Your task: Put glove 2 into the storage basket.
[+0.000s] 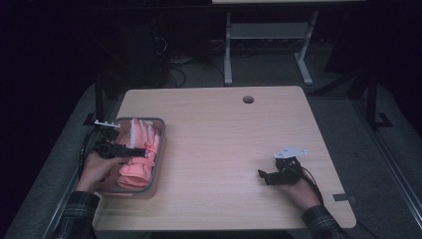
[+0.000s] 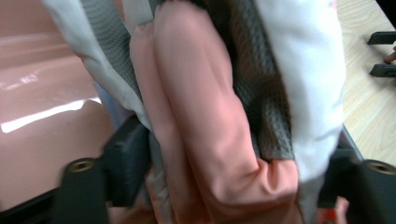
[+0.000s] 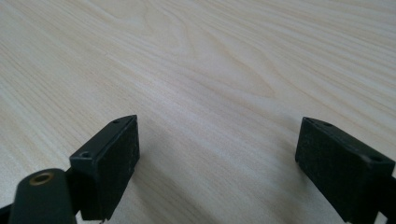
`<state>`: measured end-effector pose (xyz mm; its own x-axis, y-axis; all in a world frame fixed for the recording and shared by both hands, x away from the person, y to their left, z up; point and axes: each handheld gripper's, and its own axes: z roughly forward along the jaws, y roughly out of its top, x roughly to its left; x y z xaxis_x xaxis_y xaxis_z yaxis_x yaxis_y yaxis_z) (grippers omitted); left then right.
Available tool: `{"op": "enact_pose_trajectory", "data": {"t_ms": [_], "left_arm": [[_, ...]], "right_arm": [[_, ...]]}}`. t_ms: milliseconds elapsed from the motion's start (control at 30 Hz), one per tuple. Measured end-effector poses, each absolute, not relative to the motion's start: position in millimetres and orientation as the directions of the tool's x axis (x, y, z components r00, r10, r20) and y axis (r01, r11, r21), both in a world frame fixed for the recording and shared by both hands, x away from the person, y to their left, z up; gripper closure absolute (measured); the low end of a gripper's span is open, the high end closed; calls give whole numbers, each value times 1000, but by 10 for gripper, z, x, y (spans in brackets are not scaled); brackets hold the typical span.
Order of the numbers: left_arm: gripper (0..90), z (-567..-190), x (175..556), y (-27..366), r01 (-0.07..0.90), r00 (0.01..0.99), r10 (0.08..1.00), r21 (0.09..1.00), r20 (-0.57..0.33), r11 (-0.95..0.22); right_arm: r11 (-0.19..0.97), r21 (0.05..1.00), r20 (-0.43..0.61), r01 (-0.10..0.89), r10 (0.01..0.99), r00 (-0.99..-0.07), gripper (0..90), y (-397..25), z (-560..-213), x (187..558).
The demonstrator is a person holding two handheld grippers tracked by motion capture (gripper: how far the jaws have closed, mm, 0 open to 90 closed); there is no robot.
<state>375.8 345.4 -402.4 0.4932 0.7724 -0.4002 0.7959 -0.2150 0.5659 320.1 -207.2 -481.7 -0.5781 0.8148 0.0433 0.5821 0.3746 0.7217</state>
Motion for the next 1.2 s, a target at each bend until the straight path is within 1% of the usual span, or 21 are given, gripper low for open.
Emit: {"op": "enact_pose_trajectory", "data": {"t_ms": [100, 167, 233, 433, 567, 700, 1000, 1200], "left_arm": [[161, -3957, 3740, 3473, 780, 502, 787, 581, -358, -232], [139, -3910, 3724, 3500, 770, 499, 796, 597, -344, -225], [136, -3844, 3696, 3541, 757, 493, 803, 621, -334, -206], [134, -3691, 3630, 3622, 727, 497, 816, 655, -296, -205], [135, -3560, 3573, 3618, 702, 506, 815, 684, -282, -199], [135, -3419, 3552, 3573, 673, 528, 812, 706, -248, -221], [135, -3143, 3525, 3315, 591, 597, 779, 761, -190, -268], [135, -3072, 3528, 3103, 554, 644, 746, 778, -172, -298]], "right_arm": [[375, 721, 43, 582, 815, -578, 131, -2072, -4817, 3201], [375, 722, 43, 582, 815, -578, 131, -2072, -4817, 3201], [375, 721, 43, 582, 815, -578, 131, -2072, -4817, 3201], [376, 720, 43, 583, 814, -579, 131, -2073, -4816, 3201], [375, 721, 43, 582, 815, -578, 131, -2072, -4817, 3201], [374, 722, 43, 582, 815, -578, 131, -2072, -4818, 3201], [375, 721, 43, 582, 815, -578, 131, -2072, -4817, 3201], [375, 721, 44, 583, 815, -578, 131, -2072, -4817, 3202]]}}
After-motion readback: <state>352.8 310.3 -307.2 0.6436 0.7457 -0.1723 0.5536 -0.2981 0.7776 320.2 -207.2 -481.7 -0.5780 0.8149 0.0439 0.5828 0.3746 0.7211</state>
